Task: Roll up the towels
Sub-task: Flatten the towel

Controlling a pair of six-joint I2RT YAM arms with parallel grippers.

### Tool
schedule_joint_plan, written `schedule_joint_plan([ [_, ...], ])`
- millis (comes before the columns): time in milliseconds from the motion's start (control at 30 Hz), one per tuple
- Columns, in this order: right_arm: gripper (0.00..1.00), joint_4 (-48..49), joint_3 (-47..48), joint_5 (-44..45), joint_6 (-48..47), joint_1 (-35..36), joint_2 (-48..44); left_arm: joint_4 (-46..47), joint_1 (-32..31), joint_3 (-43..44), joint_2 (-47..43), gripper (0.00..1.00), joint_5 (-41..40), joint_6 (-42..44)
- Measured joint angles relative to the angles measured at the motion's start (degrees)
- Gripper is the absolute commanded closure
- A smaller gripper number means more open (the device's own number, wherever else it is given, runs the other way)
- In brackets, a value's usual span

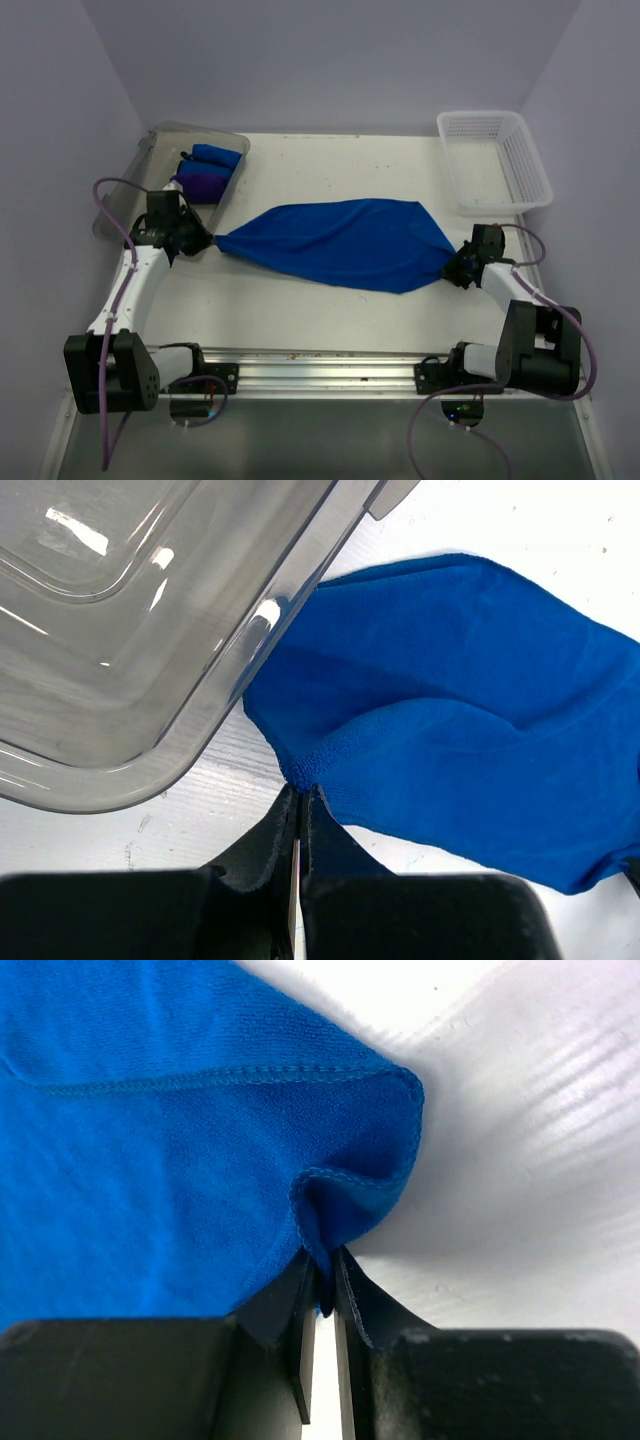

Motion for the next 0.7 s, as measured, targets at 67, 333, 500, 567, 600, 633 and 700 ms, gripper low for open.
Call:
schedule_joint_plan([
  [67,0.81,-1.29,-0.04,0.57,0.00,0.02,-1.29,-0.02,0.00,0.00,0.00,1.00,0.02,0.00],
  [333,0.73,-6.01,-0.04,3.69,-1.07,0.02,-6.08,0.00,0.00,0.00,0.00,1.00,0.04,-0.02],
  [500,0.84,-7.52,-0.04,5.22,-1.73,0.02,-6.23,0.00,0.00,0.00,0.00,1.00,0.17,0.00],
  [567,0.88,-7.69,-0.04,5.40,-1.84,0.02,-6.23,-0.02,0.00,0.00,0.00,1.00,0.20,0.00],
  [600,0.89,-7.74,-0.04,5.46,-1.86,0.02,-6.23,0.00,0.00,0.00,0.00,1.00,0.20,0.00],
  [633,0.93,-7.78,-0.04,5.49,-1.90,0.02,-6.23,0.00,0.00,0.00,0.00,1.00,0.20,0.00],
  [700,0.98,-7.82,-0.04,5.60,-2.01,0.02,-6.23,-0.02,0.00,0.00,0.00,1.00,0.22,0.00],
])
